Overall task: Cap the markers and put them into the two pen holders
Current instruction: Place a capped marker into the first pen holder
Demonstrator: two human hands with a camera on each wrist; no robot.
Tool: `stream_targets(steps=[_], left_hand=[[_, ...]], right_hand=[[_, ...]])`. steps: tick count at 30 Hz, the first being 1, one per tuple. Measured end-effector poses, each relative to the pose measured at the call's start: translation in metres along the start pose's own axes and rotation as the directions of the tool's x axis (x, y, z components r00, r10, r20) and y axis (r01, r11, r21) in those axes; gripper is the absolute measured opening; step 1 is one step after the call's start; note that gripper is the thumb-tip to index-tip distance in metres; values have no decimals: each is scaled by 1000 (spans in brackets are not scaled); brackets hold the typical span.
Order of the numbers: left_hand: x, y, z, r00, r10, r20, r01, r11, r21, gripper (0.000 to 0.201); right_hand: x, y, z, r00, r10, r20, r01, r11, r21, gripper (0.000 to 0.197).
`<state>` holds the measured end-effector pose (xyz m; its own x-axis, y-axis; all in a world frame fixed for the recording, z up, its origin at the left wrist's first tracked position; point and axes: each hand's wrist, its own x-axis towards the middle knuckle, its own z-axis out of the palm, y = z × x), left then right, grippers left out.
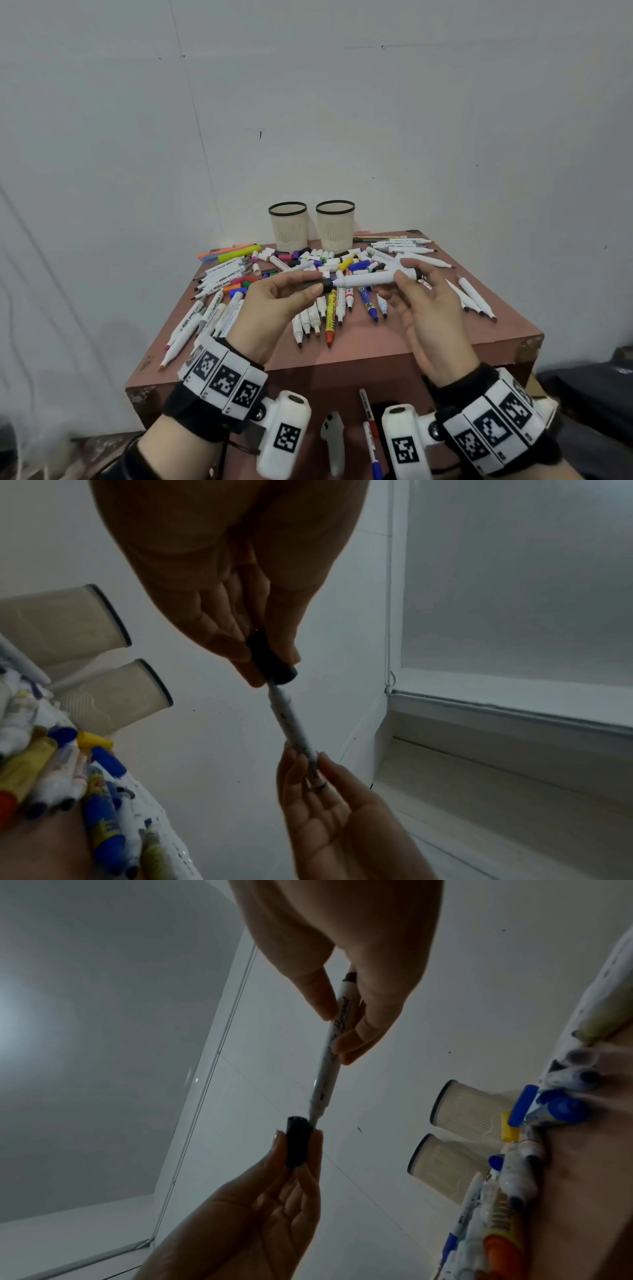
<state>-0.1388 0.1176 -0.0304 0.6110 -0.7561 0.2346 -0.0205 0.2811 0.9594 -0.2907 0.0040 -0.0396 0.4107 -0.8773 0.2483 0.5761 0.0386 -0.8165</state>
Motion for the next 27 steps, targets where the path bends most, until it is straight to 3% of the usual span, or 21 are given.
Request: stream_targets(steps=[4, 13, 16, 21, 27], left_hand=[[-1, 2, -3, 998, 50, -36, -50, 999, 3, 25], [0, 4, -4, 997, 16, -78, -26, 990, -140, 34], [3, 3, -9, 996, 32, -87, -38, 997, -71, 45], [-3, 8, -14, 993, 116, 38, -119, 986, 114, 42], [-7, 14, -13, 977, 198, 76, -211, 947, 244, 36]], right_hand=[[0, -4, 0, 998, -60, -22, 60, 998, 14, 14], [-3, -7, 2, 999, -34, 20, 33, 998, 52, 14], [-3, -8, 2, 999, -38, 15, 37, 996, 81, 13], [-4, -13, 5, 998, -64, 18, 61, 990, 127, 15], [-4, -12, 9, 989, -111, 99, 117, 991, -59, 12]])
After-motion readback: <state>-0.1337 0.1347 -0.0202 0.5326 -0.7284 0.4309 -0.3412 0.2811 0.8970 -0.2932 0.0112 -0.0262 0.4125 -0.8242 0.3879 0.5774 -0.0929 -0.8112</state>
